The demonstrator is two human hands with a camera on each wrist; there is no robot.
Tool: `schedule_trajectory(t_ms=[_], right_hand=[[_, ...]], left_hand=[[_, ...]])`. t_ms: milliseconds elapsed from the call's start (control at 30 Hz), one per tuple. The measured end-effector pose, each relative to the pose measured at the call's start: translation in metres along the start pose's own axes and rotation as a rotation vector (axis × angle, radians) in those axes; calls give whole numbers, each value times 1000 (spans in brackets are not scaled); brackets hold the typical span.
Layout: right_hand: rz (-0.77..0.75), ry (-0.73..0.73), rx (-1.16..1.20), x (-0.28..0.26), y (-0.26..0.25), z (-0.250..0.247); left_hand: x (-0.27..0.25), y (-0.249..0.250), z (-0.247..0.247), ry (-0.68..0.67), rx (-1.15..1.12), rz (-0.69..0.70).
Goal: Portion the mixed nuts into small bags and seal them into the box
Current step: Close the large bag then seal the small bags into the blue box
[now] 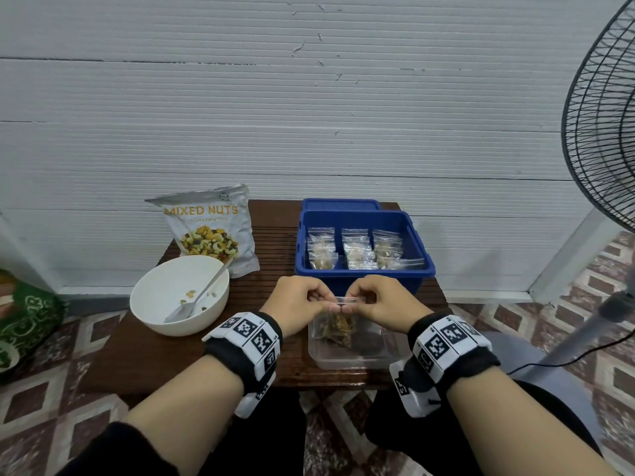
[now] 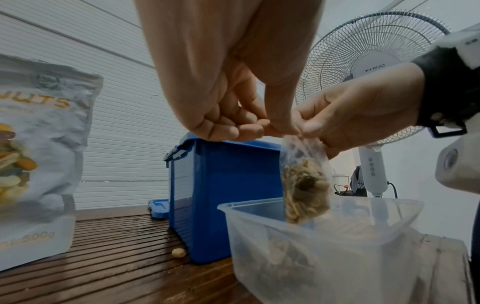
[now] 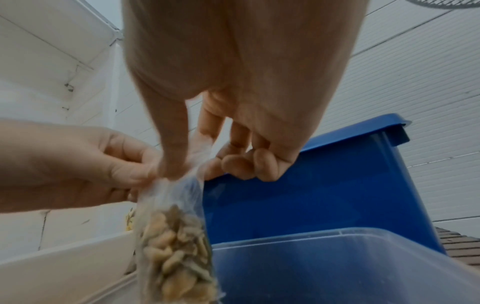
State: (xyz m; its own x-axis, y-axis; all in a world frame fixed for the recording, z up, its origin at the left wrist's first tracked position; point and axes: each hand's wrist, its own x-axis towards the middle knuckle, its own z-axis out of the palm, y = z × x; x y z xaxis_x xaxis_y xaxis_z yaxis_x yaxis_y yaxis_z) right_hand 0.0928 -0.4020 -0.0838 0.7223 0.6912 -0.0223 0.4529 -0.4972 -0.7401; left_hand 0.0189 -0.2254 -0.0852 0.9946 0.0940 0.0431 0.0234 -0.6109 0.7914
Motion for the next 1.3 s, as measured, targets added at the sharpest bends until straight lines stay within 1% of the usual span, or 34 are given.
schedule_trajectory(t_ms=[100, 167, 267, 367, 500, 600, 733, 867, 1033, 1133, 1200, 1300], right_hand=[[-36, 42, -38, 3, -1, 0], [-26, 47, -37, 4, -2, -3], [5, 8, -5, 4, -9, -12], [-5, 38, 11, 9, -23, -30], [-37, 75, -82, 30, -44, -60], [-33, 35, -186, 54, -62, -77], [-14, -111, -450, 97, -75, -83], [19, -316, -656, 136, -75, -74], [114, -599, -749, 178, -63, -54], [174, -744, -730, 195, -56, -43], [206, -801, -699, 201, -52, -38], [237, -840, -671, 208, -46, -32]], left_hand=[[1, 1, 0, 4, -52, 6], [2, 0, -3, 9, -77, 3], [5, -5, -13, 96, -91, -6], [12, -14, -25, 187, -106, -40], [31, -30, -37, 305, -81, -92], [45, -37, -41, 343, -129, -145], [59, -47, -38, 308, -168, -204], [70, -57, -33, 276, -238, -256], [85, -61, -30, 262, -309, -281], [89, -65, -28, 232, -327, -287], [91, -69, -29, 210, -329, -295], [93, -73, -29, 195, -359, -304]])
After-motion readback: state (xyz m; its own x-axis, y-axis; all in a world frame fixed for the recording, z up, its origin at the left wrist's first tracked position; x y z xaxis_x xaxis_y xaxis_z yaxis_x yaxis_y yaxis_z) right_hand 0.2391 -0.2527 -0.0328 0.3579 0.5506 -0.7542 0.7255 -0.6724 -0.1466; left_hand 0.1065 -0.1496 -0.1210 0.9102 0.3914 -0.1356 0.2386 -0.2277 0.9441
